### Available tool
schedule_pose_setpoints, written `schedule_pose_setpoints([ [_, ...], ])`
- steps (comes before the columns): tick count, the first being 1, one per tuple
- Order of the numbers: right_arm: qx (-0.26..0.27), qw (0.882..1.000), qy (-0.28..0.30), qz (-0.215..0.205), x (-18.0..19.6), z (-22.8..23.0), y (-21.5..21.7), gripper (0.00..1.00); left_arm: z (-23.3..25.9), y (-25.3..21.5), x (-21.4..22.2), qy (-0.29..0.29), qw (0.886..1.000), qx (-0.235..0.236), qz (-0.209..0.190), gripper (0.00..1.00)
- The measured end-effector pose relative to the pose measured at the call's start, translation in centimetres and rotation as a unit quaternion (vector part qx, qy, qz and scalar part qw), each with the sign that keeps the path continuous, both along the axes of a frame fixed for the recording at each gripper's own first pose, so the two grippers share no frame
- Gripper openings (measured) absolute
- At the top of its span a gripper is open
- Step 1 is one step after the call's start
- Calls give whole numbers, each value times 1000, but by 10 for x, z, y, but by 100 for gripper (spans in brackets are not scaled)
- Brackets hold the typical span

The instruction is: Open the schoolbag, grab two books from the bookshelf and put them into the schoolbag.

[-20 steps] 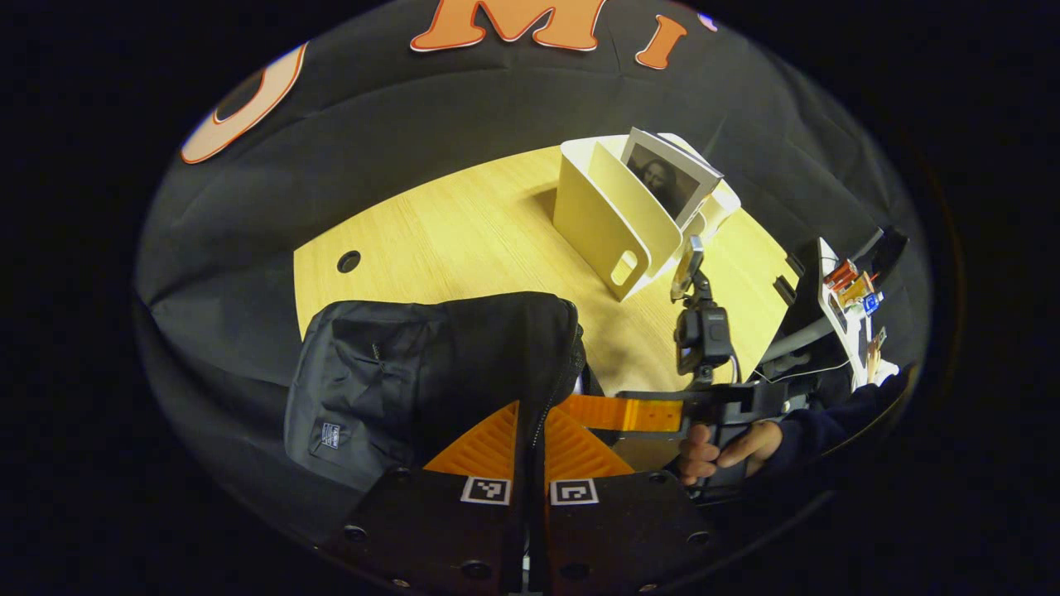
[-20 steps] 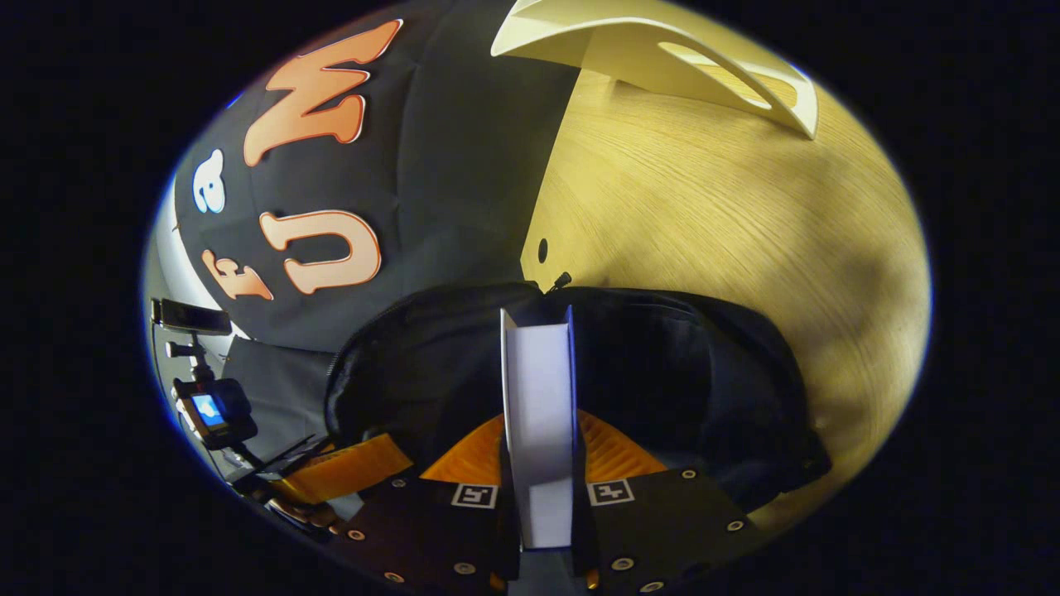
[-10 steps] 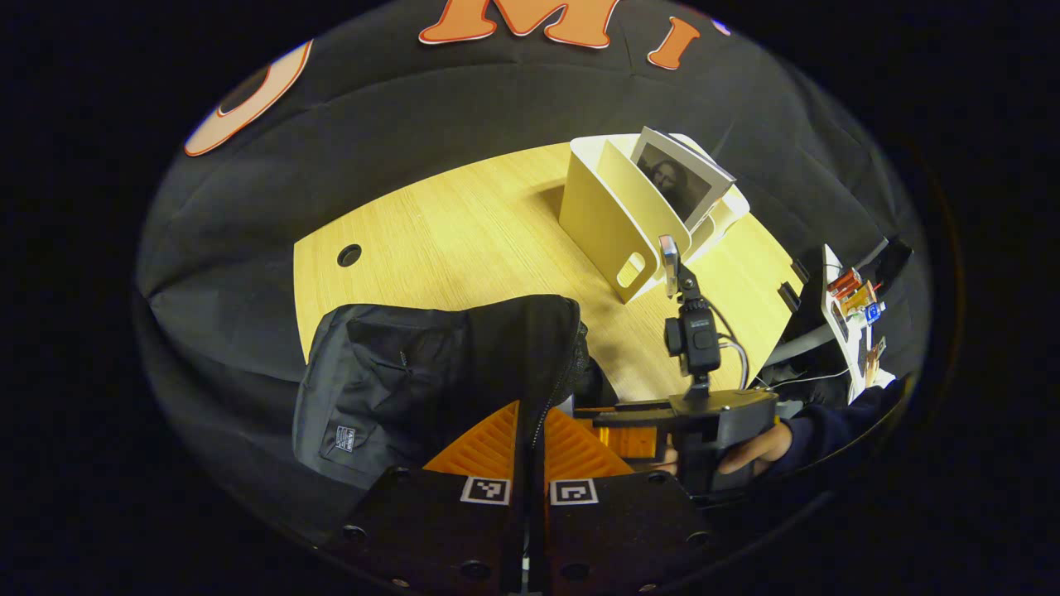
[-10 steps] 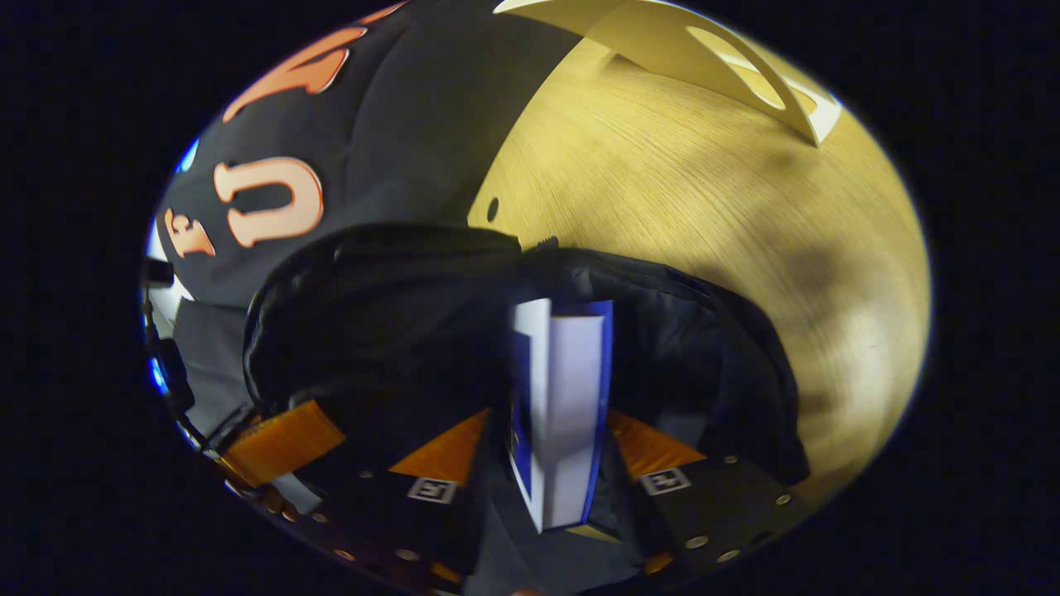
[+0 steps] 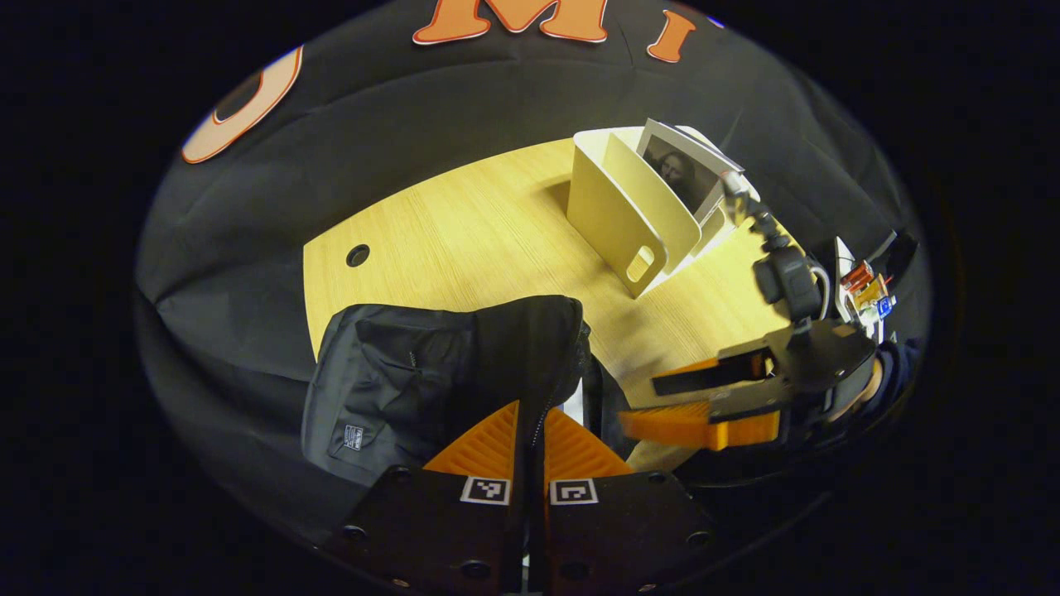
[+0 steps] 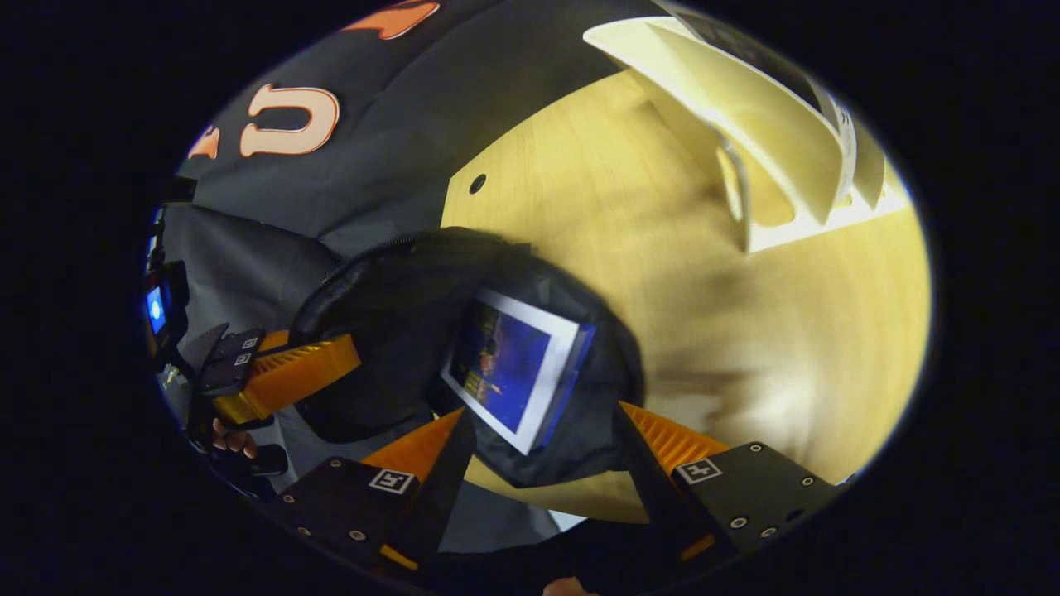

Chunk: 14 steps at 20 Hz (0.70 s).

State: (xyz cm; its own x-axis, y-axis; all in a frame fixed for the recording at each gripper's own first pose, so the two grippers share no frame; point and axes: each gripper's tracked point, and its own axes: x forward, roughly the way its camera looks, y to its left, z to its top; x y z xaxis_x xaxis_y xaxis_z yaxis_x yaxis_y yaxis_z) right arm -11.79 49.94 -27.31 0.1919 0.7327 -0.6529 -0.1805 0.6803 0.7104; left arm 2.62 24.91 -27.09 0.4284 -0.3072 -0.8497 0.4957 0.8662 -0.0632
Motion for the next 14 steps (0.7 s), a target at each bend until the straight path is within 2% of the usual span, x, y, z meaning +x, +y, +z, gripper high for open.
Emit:
schedule_pose_setpoints([
  [6, -94, 993, -68, 27, 39, 34, -99, 98, -2, -5, 1, 2, 1000, 6, 16, 3],
  [11, -156, 981, -101, 53, 78, 64, -156, 98, -3, -6, 0, 4, 1000, 7, 30, 4],
  [14, -192, 972, -120, 63, 115, 84, -184, 99, -2, -6, 0, 6, 999, 13, 36, 4],
])
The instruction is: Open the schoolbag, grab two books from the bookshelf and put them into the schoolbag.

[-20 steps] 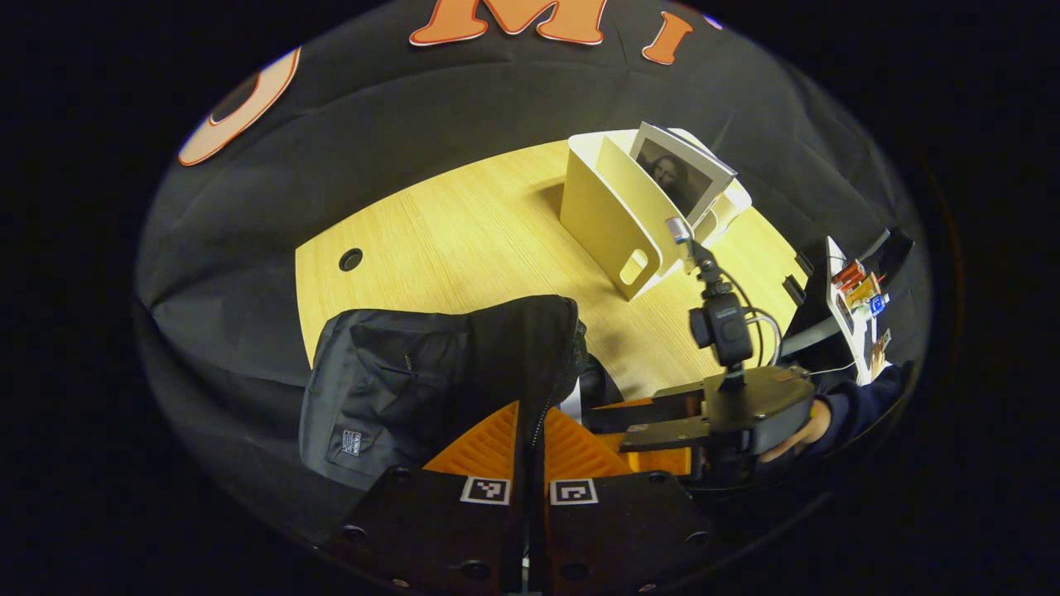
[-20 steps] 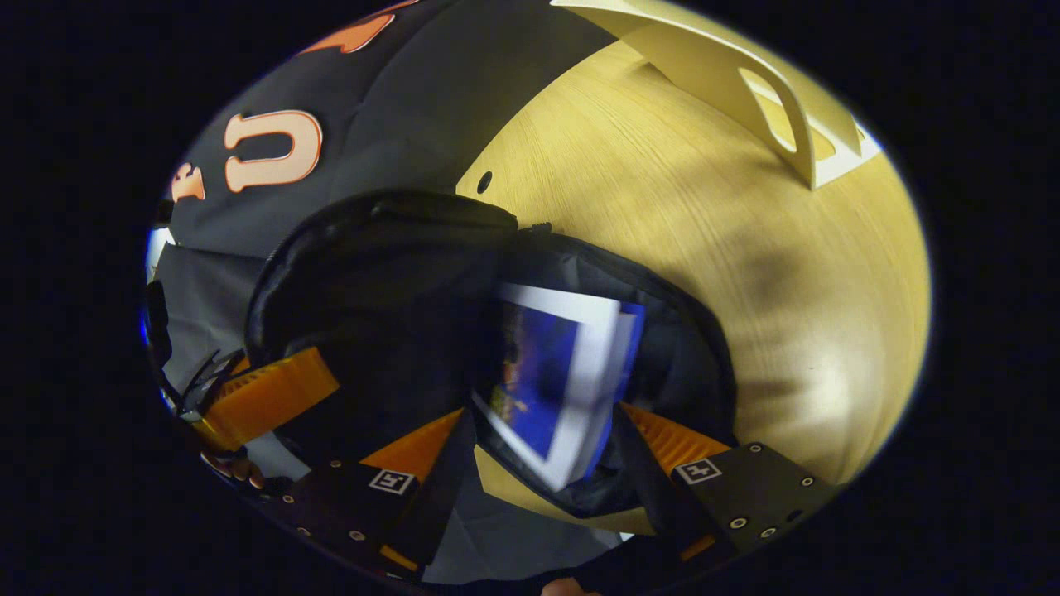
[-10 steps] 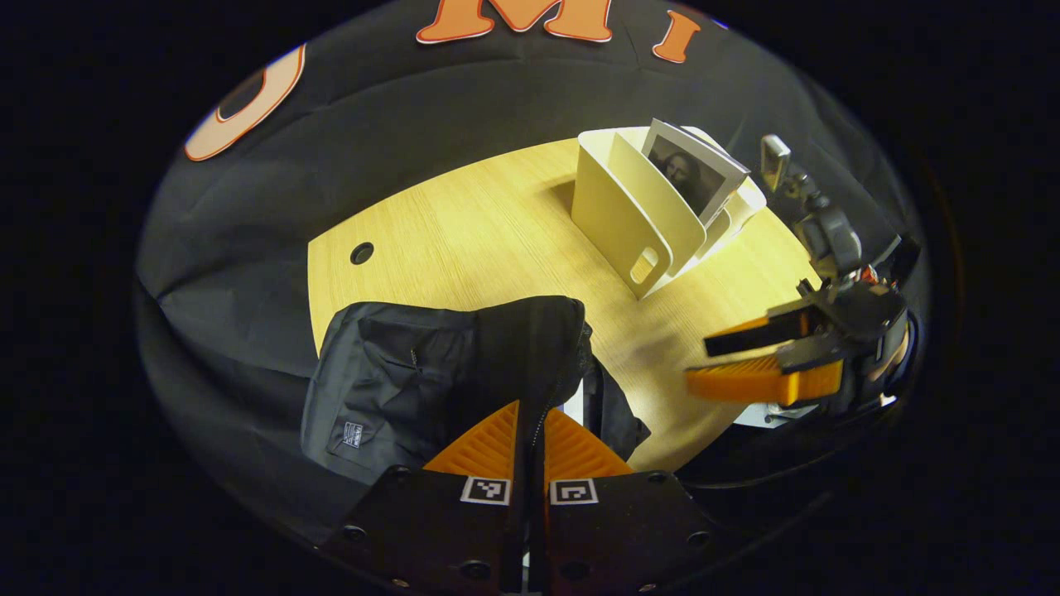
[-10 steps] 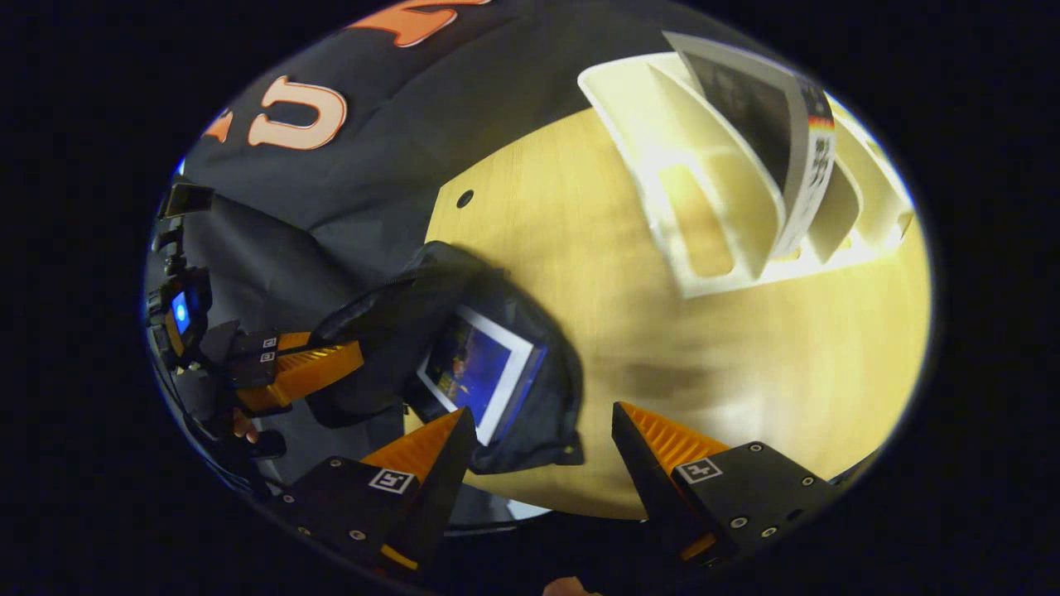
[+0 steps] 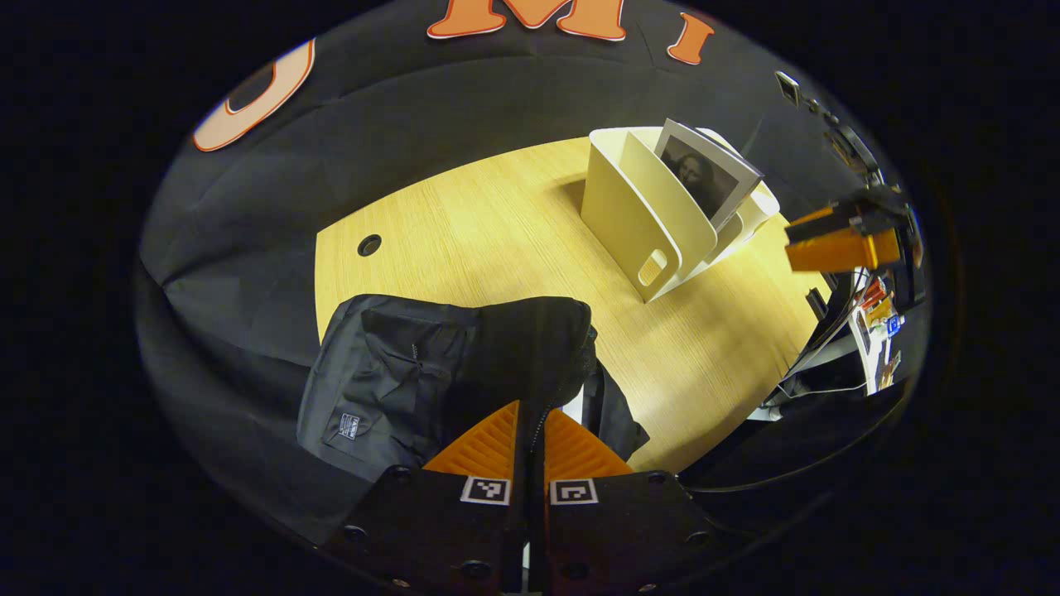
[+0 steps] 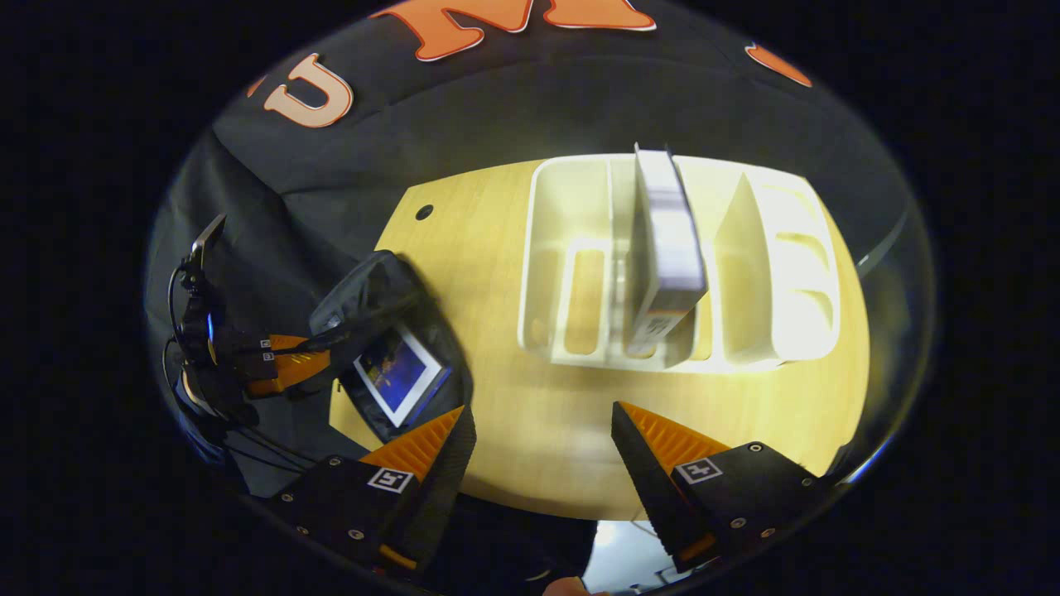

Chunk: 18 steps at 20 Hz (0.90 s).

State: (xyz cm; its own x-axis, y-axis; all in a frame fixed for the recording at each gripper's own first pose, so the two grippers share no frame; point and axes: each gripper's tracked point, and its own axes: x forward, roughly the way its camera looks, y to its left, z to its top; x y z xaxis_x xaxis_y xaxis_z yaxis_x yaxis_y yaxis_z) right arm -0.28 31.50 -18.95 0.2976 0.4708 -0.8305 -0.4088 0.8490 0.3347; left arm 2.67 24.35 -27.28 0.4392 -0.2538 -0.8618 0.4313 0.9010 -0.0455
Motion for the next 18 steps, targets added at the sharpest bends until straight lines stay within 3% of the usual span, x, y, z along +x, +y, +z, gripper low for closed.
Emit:
schedule_pose_setpoints([
  [5, -27, 999, -28, 5, 74, 30, -25, 99, 2, -2, 2, 2, 1000, 16, 5, 4],
  [8, -46, 998, -28, 18, 110, 25, -27, 99, 3, -3, 4, 4, 1000, 26, 7, 4],
  [14, -79, 996, 36, 15, 144, -19, -21, 99, 6, -3, 7, 13, 999, 32, 33, 4],
  [18, -91, 994, 60, 27, 153, -38, -9, 91, 5, -3, 5, 21, 998, 33, 48, 4],
])
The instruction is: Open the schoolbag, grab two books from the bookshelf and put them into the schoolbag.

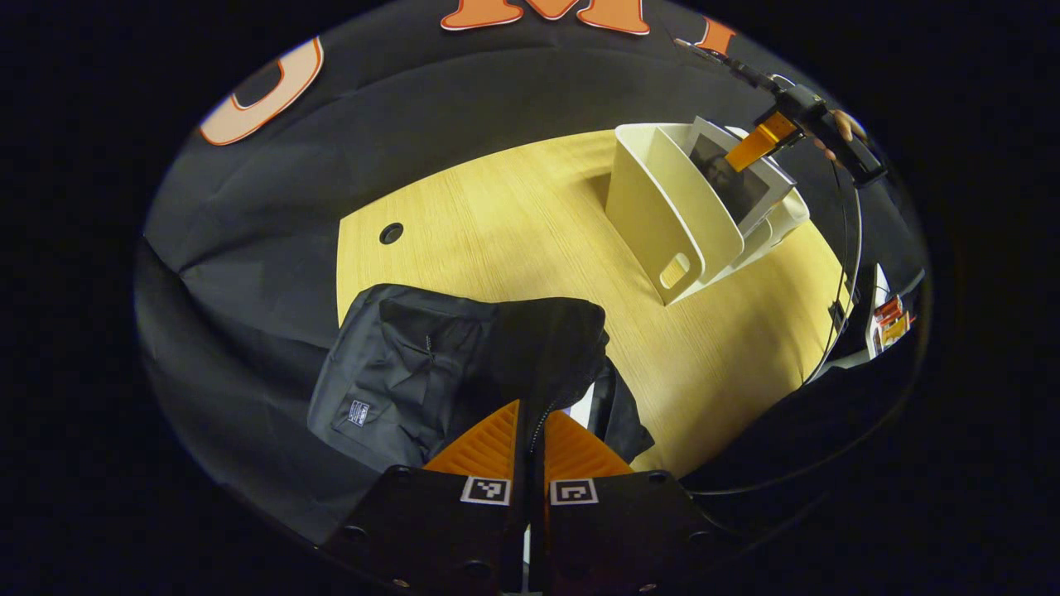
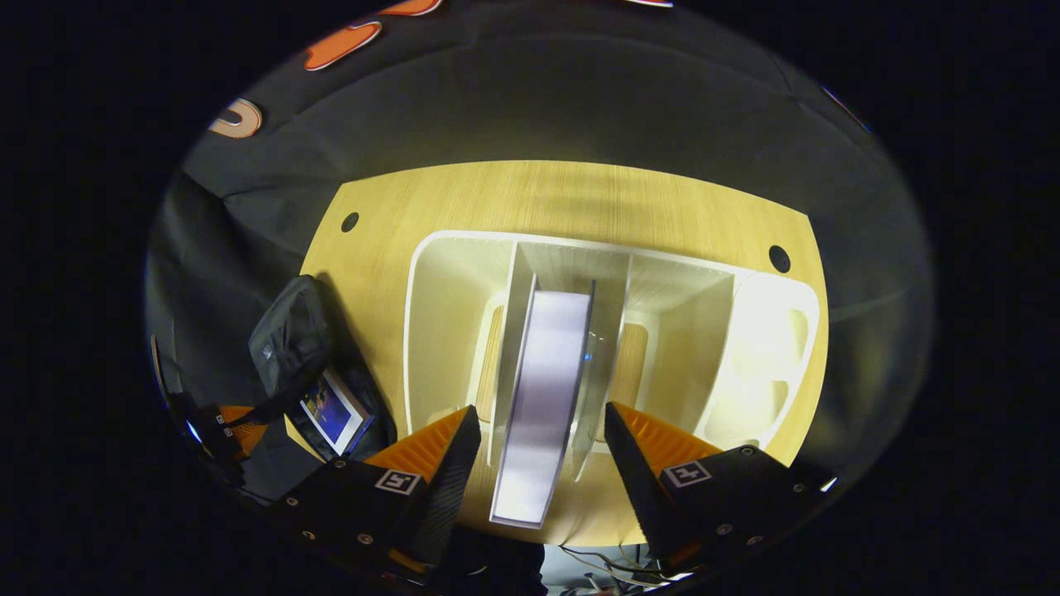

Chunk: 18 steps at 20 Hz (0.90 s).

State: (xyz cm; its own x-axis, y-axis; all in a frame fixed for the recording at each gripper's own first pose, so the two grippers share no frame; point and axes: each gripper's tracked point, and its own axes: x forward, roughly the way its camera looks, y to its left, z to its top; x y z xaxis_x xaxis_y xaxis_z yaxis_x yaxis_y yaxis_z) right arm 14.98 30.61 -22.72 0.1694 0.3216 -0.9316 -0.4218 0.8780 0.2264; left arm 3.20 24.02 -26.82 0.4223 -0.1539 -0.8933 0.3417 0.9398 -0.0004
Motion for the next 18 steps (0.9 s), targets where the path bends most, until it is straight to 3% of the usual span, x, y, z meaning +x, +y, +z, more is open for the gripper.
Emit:
schedule_pose_setpoints([
  [4, -12, 1000, 11, -8, 6, -12, 3, 72, 0, -2, -1, 3, 1000, 4, 6, 4],
  [5, -17, 1000, 14, -11, 6, -15, 3, 58, -1, -2, 1, 4, 1000, 4, 8, 4],
  [6, -20, 1000, 17, -14, 5, -17, 4, 60, 0, -3, 1, 5, 1000, 5, 9, 4],
  [7, -27, 999, 16, -17, 5, -19, 3, 44, 0, -3, 1, 4, 1000, 4, 11, 4],
  [8, -30, 999, 17, -21, 5, -17, 2, 39, 1, -4, 2, 4, 1000, 4, 10, 4],
  [9, -37, 999, 17, -21, 4, -20, 0, 43, 1, -3, 2, 1, 1000, 4, 8, 4],
  [14, -56, 997, 3, -43, -15, -8, -9, 37, 2, 0, 0, -7, 1000, -9, -8, 4],
  [18, -58, 996, 1, -69, -51, 6, -18, 37, 3, 8, -2, -19, 999, -17, -35, 4],
])
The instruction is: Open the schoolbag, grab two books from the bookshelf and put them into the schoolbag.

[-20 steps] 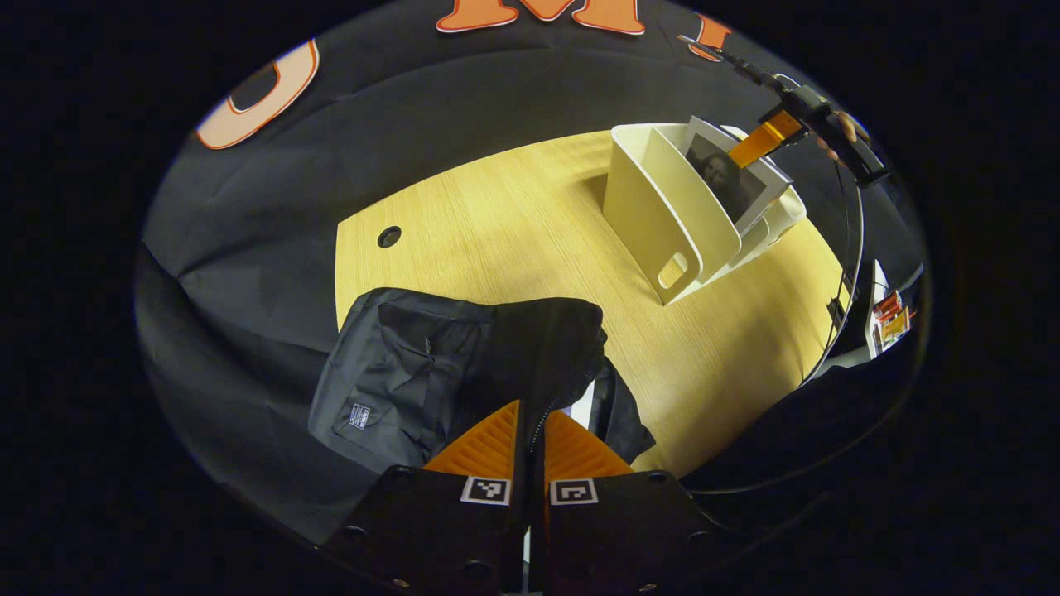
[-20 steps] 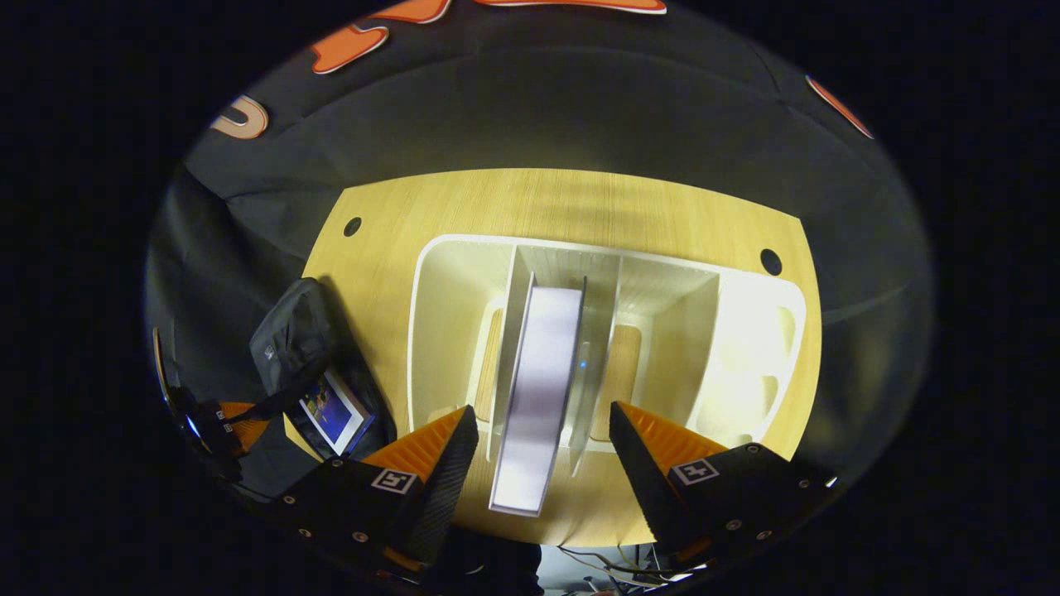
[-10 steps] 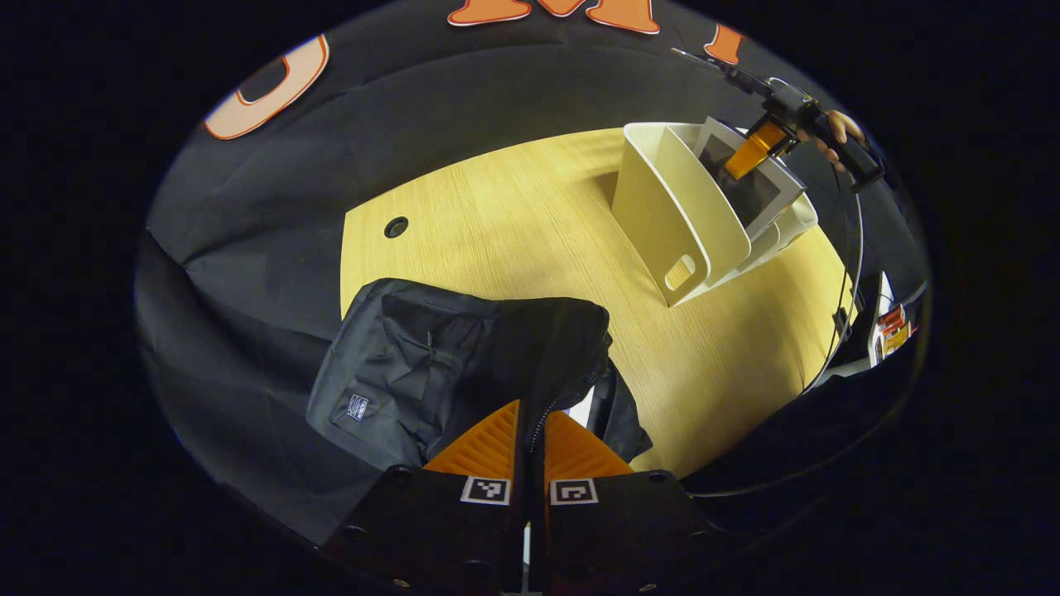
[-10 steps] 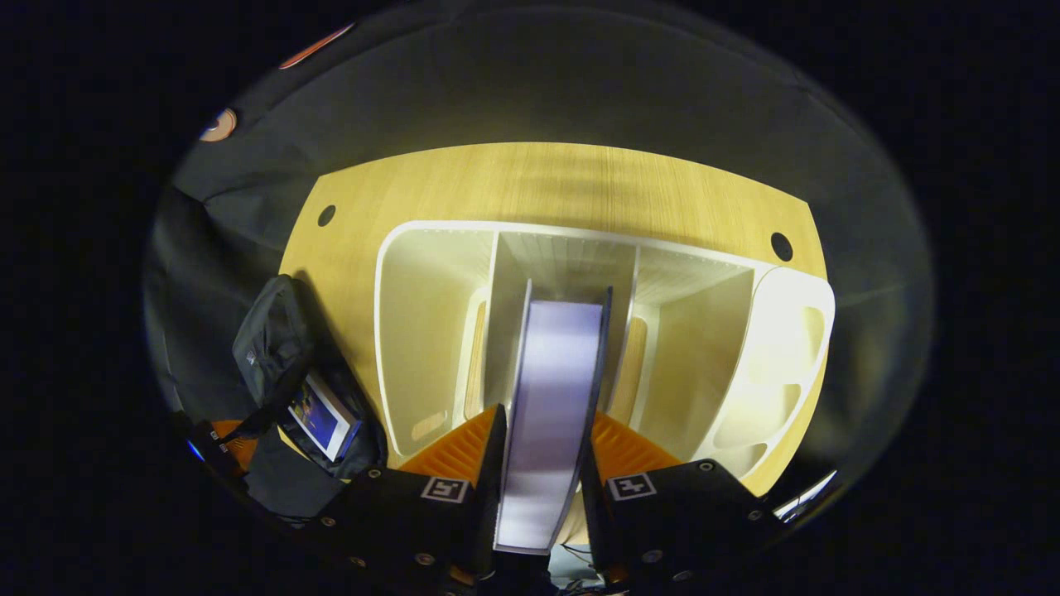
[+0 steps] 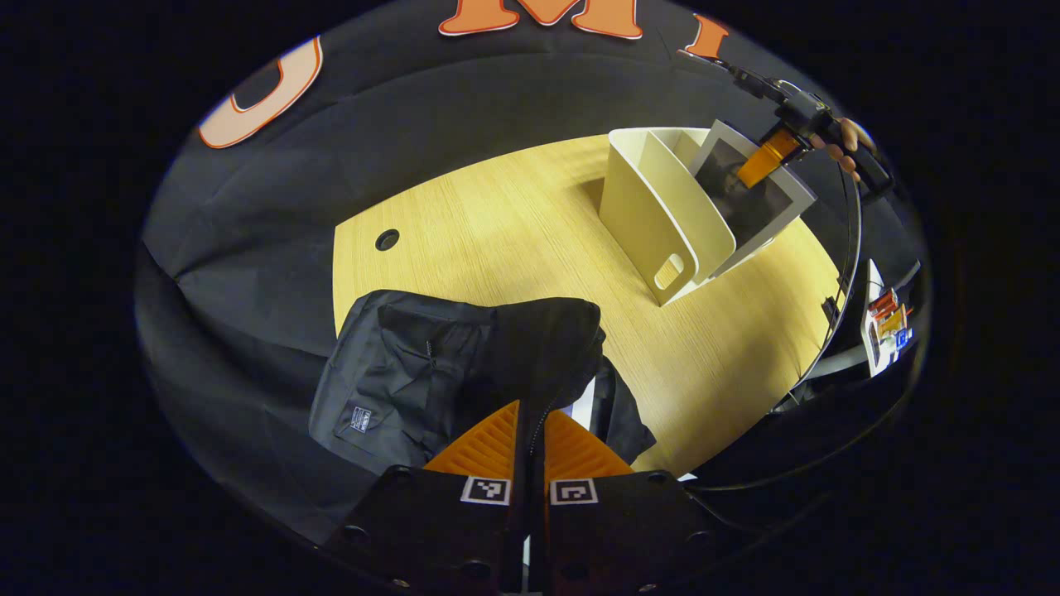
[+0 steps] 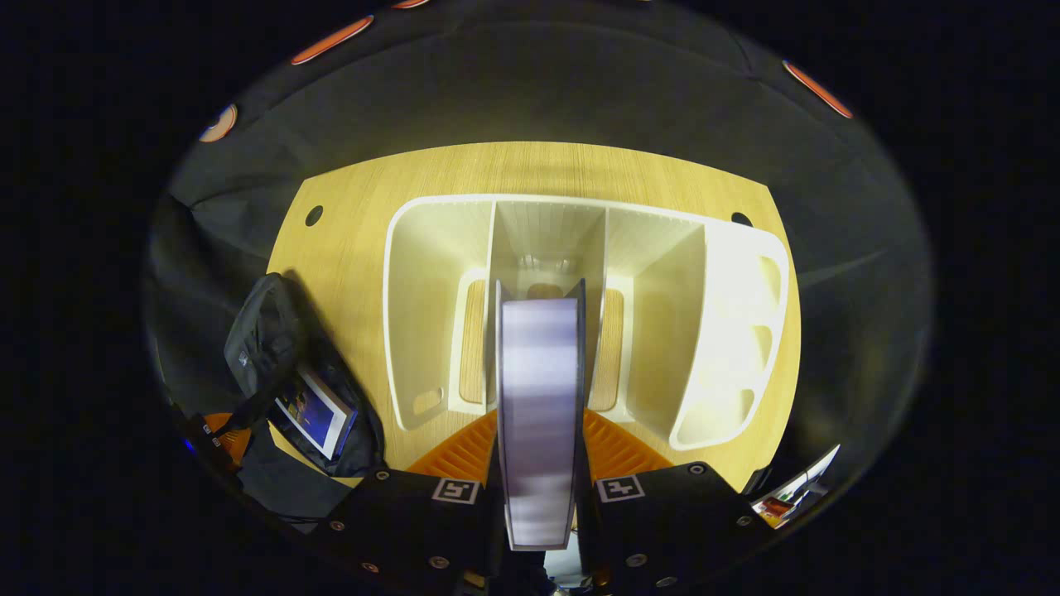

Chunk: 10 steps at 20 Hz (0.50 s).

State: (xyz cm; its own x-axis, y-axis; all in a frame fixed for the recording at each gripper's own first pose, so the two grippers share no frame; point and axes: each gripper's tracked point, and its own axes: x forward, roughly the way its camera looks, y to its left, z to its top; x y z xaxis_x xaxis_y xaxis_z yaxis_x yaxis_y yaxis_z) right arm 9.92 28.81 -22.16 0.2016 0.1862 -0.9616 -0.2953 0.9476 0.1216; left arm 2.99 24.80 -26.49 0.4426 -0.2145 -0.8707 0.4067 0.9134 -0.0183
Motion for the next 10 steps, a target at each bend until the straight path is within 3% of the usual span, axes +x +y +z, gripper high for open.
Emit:
schedule_pose_setpoints([
  [10, 11, 993, 2, -118, -121, 16, -36, 37, -3, 7, -14, -24, 996, -16, -82, 4],
])
